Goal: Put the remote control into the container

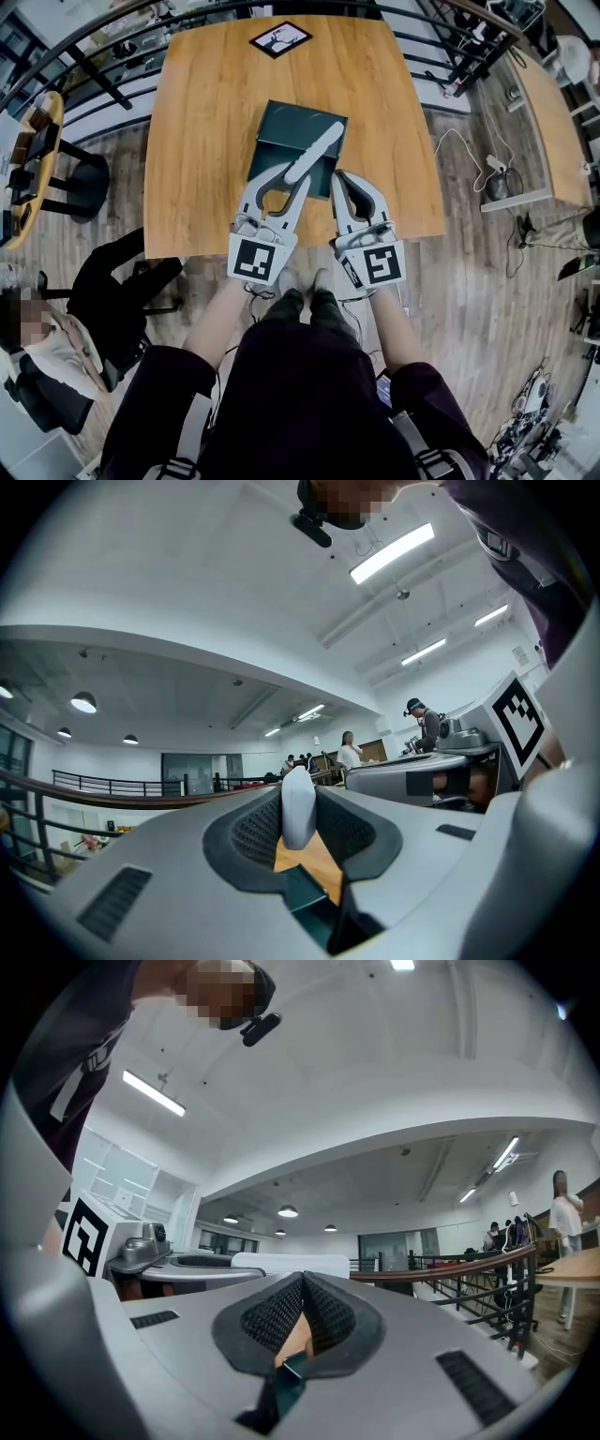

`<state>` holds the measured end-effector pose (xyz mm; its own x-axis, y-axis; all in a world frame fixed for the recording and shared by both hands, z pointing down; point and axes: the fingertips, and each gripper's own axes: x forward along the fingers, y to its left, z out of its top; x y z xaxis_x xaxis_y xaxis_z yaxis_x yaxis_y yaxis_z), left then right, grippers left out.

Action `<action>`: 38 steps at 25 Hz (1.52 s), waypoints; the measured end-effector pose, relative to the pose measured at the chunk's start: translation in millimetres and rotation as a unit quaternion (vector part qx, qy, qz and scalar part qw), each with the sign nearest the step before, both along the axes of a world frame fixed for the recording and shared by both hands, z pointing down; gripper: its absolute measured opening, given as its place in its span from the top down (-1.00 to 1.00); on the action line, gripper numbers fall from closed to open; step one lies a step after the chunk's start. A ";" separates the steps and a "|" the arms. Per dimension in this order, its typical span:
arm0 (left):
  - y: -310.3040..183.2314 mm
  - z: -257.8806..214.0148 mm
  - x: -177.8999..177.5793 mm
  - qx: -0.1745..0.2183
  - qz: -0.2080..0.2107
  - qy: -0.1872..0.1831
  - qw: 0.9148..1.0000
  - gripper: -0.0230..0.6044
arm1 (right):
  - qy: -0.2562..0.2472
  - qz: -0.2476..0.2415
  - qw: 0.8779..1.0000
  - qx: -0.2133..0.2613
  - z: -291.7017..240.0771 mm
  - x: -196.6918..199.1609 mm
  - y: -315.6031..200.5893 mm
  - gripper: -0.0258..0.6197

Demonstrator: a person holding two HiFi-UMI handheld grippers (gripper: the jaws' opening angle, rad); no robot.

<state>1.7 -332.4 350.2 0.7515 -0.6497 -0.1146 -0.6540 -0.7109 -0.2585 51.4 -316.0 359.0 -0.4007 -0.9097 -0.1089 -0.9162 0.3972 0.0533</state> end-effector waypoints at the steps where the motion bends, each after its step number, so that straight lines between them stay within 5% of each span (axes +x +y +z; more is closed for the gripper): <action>1: -4.8 1.3 0.9 -0.002 -0.001 0.001 1.000 0.59 | 0.002 -0.002 1.000 0.000 1.0 0.4 -4.7 0.86; 23: -78.5 140.0 6.3 -0.095 0.034 -0.079 0.992 0.60 | -0.037 -0.019 0.995 -0.095 121.2 2.5 -93.0 0.86; 27: -84.9 171.1 1.2 -0.132 0.085 -0.114 0.981 0.60 | -0.040 -0.014 0.994 -0.106 133.1 4.4 -97.4 0.86; 33: -91.7 213.8 -0.6 -0.184 0.164 -0.179 0.952 0.60 | -0.042 -0.009 0.992 -0.121 149.3 4.2 -93.0 0.86; 38: -107.0 252.7 1.5 -0.204 0.187 -0.214 0.937 0.60 | -0.041 -0.001 0.990 -0.132 159.7 3.3 -96.7 0.86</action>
<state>3.2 -439.3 602.9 0.8557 -0.2558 0.4498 -0.2382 -0.9664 -0.0965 54.7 -412.7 518.7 -0.4017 -0.9103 0.0999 -0.9125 0.3886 -0.1279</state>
